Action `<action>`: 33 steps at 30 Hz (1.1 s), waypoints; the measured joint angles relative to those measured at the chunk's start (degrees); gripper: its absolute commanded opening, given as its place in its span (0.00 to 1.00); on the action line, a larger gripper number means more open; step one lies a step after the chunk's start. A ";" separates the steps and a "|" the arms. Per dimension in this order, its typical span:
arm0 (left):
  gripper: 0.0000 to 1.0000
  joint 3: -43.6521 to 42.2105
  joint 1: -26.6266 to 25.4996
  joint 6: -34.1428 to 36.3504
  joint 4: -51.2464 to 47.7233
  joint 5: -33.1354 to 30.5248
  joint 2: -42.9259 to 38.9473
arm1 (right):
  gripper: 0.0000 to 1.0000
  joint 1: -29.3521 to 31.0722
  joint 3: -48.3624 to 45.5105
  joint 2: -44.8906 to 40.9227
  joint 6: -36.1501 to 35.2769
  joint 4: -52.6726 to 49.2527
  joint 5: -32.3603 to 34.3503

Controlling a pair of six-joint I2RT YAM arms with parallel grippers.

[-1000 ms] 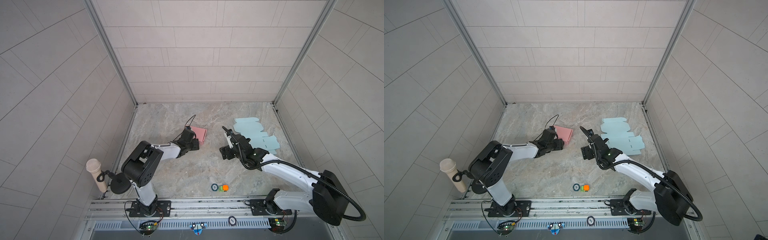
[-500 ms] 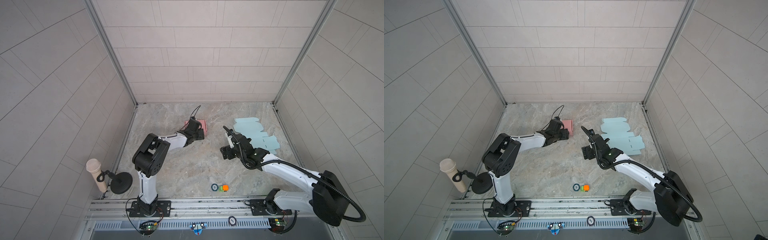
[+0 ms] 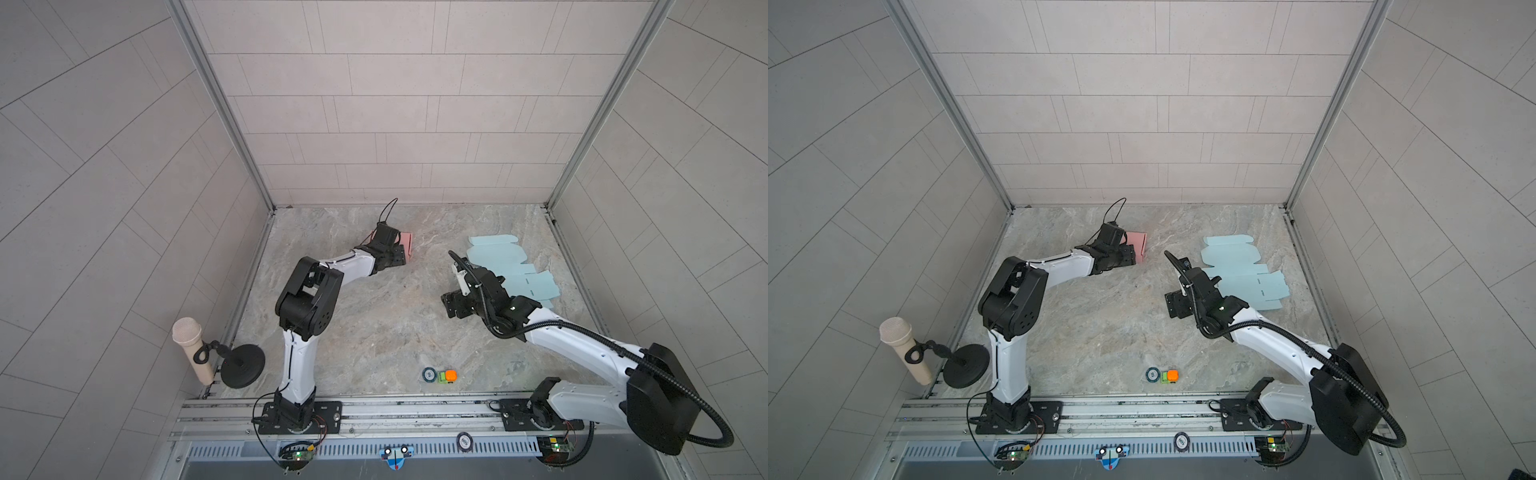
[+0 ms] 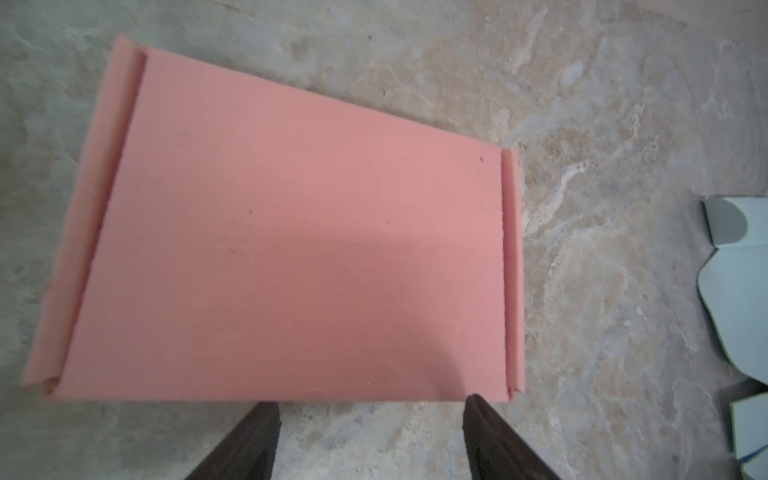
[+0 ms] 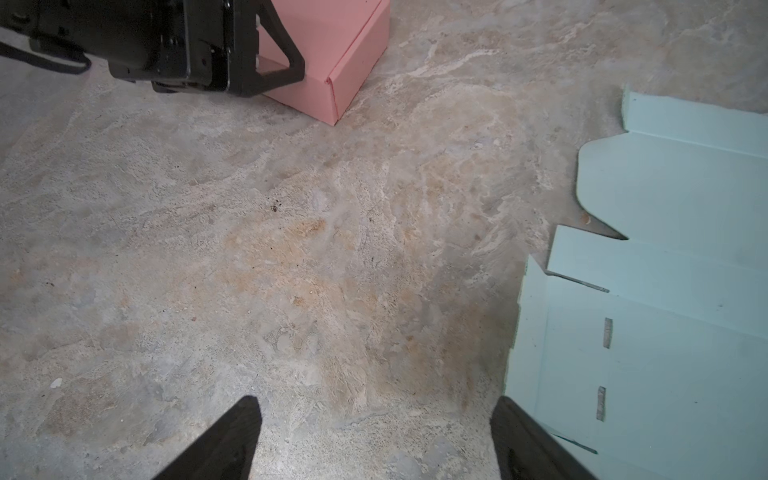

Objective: Fold the paper box

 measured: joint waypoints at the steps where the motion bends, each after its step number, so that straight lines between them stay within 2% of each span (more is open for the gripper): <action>1: 0.74 0.81 0.33 0.13 -0.37 -0.02 0.44 | 0.89 -0.07 0.00 0.00 0.00 0.00 -0.04; 15: 0.75 7.98 1.18 -0.35 -2.45 1.36 5.29 | 0.89 -0.87 -0.02 0.00 0.00 0.11 -0.39; 33: 0.80 9.03 -1.60 -5.35 2.19 6.05 6.58 | 0.89 -1.14 -0.24 0.00 -0.02 0.24 -0.96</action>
